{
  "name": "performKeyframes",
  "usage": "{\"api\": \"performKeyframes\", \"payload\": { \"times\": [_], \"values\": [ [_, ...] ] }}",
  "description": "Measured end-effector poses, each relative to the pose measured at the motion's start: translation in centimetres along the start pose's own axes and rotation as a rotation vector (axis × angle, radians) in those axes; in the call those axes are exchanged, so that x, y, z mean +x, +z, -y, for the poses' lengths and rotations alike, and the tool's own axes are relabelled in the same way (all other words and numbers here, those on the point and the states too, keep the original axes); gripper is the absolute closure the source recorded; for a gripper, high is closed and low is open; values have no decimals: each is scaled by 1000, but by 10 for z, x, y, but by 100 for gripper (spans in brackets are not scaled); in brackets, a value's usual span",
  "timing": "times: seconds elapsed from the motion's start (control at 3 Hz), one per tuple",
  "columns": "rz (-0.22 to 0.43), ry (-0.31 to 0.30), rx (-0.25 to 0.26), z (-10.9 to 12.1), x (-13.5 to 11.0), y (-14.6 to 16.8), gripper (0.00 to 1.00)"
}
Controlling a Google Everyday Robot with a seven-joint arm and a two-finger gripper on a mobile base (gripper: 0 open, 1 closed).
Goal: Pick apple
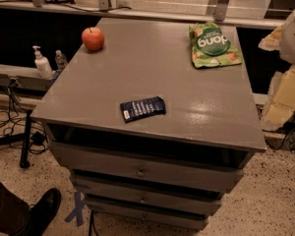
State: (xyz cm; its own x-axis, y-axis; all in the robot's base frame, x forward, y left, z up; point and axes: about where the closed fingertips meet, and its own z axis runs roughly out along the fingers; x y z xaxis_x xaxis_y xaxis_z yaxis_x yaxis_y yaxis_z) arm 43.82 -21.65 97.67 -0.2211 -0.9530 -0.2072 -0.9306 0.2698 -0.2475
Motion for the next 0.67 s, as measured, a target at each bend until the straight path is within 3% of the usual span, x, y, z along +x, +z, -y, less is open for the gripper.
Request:
{"api": "performKeyframes", "payload": {
  "times": [0.33, 0.67],
  "values": [
    [0, 0, 0, 0, 0, 0, 0],
    [40, -9, 4, 2, -8, 3, 0]
  ]
}}
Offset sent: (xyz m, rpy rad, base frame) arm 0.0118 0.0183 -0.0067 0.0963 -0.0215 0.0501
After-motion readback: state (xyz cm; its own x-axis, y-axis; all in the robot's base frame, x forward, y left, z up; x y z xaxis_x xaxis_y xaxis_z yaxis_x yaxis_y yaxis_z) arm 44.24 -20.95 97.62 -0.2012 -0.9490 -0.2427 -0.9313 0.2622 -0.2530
